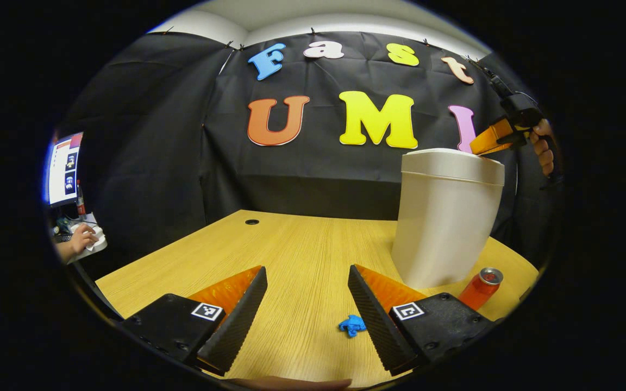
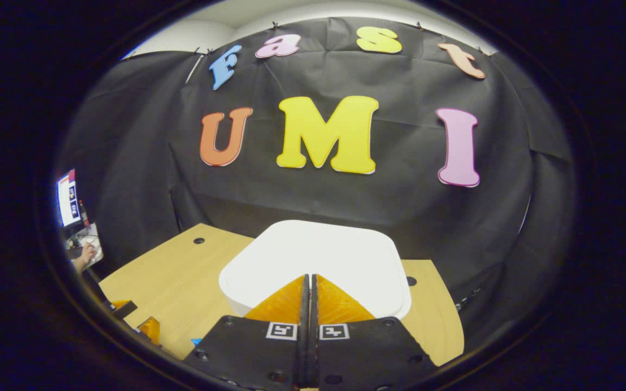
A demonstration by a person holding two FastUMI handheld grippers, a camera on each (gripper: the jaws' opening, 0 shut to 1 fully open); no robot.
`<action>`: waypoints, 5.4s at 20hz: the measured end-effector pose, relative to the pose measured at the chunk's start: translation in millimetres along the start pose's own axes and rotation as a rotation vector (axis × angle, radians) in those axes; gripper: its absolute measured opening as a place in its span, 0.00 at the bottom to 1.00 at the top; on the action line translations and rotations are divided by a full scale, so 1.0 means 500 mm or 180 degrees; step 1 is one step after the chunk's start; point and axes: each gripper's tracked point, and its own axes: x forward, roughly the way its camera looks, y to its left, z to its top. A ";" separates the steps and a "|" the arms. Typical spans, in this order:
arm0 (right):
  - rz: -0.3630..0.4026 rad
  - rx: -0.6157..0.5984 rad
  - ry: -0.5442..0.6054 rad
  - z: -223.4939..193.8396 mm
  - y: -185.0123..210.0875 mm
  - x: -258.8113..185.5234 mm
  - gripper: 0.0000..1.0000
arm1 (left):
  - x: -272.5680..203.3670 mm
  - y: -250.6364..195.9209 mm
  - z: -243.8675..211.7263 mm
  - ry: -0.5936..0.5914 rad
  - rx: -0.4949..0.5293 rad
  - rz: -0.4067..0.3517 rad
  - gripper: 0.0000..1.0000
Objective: Press the lid of the desktop garbage bin to open it, pick up the crumpled paper on the desktop and throw it into the bin, then pick up the pop can on the desktop and drop it into the bin, and finally close the garbage bin lid.
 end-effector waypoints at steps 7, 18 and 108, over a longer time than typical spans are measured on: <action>-0.0015 0.0033 0.0017 0.008 0.007 -0.029 0.01 | 0.006 -0.013 -0.015 0.0012 0.0031 -0.0041 0.98; 0.0168 0.0177 -0.0309 -0.062 0.001 -0.167 0.04 | 0.014 -0.013 0.006 -0.0167 0.0431 0.0046 0.97; -0.0027 0.0436 -0.0958 -0.176 -0.055 -0.271 0.71 | -0.063 -0.338 0.289 -0.0633 0.0466 -0.0503 0.28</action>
